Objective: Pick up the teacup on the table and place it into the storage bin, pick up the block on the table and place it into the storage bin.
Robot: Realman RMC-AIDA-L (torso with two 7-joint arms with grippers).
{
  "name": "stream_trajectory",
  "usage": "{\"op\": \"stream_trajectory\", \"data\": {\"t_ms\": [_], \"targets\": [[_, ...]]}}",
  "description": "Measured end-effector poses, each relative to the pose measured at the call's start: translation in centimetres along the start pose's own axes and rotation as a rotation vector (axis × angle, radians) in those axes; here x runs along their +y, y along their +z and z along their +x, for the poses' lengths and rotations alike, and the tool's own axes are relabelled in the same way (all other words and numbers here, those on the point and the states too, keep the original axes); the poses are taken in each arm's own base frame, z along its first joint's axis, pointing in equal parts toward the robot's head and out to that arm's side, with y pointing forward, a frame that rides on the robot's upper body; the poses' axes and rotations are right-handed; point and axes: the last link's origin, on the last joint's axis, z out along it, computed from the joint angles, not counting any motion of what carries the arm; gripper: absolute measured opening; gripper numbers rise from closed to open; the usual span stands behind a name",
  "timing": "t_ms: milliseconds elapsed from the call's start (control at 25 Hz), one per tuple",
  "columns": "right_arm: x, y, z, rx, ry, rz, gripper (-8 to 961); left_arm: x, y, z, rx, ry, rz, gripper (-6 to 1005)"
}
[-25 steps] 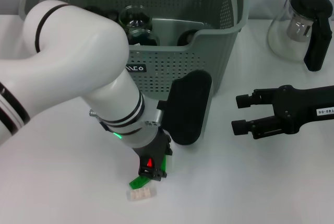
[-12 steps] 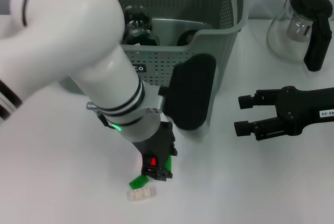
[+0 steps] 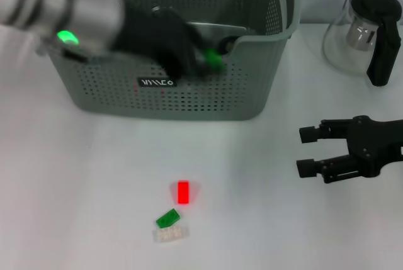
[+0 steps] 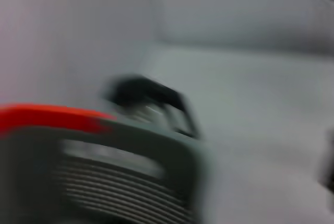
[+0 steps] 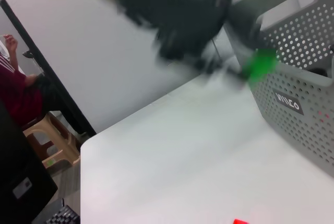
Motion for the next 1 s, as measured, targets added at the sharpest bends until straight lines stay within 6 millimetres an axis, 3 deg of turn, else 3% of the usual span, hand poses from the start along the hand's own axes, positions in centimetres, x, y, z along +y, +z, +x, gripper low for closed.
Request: {"op": "stream_trajectory", "data": {"t_ms": [200,400,720,1000], "targets": [[0.1,-0.2,0.0,0.004,-0.006,-0.003,942,-5.5,-2.6,-1.7,0.142,-0.193,0.232,503],[0.0,0.0,-0.5,0.013,-0.021,-0.012,942,-8.7,-1.7,-2.9,0.148,-0.318,0.329,524],[-0.2,0.2,-1.4,0.034,-0.049,-0.019,944,-10.2,-0.1,-4.5,0.140,-0.412,0.399,559],[-0.3,0.0,-1.5,0.044,-0.063,-0.012,944,-9.7,-1.2,-5.1,0.143,-0.407,0.393,589]]}}
